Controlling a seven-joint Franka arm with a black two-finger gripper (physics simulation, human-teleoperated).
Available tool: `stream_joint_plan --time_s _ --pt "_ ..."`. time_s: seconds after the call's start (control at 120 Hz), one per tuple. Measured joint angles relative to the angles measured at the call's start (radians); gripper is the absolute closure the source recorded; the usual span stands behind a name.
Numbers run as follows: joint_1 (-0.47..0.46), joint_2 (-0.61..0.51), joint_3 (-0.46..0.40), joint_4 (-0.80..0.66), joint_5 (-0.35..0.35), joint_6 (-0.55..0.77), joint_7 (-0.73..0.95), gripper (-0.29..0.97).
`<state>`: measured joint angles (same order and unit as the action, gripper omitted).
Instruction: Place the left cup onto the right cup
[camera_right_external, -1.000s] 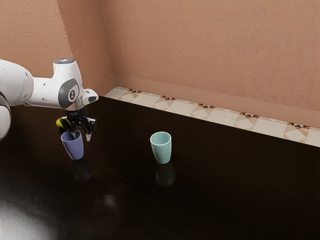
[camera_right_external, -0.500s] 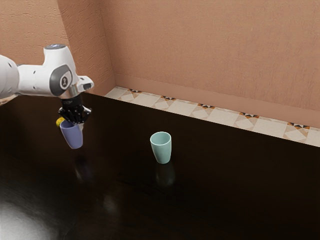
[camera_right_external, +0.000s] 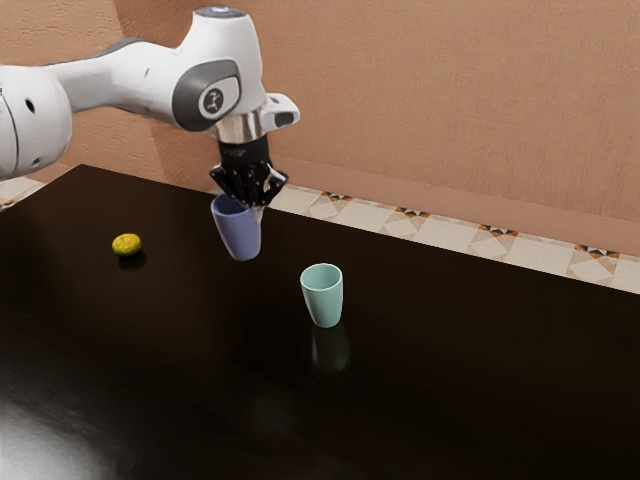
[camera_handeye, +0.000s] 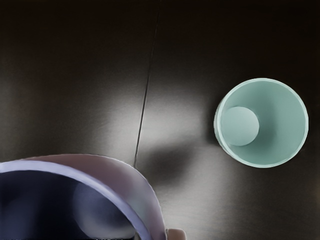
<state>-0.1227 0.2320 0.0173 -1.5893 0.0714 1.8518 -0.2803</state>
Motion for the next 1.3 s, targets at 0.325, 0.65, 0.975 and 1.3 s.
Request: stream_joint_plan --time_s 0.325,0.65,0.975,1.3 --pt "-0.016 0.215 -0.104 0.28 -0.008 -0.114 -0.163 0.77" --pt "-0.023 0.381 -0.122 0.471 0.006 -0.153 -0.267 0.77" --pt "-0.022 0.462 -0.117 0.544 0.032 -0.142 -0.292 0.78" --pt "-0.023 0.465 -0.117 0.513 0.01 -0.14 -0.306 0.78"
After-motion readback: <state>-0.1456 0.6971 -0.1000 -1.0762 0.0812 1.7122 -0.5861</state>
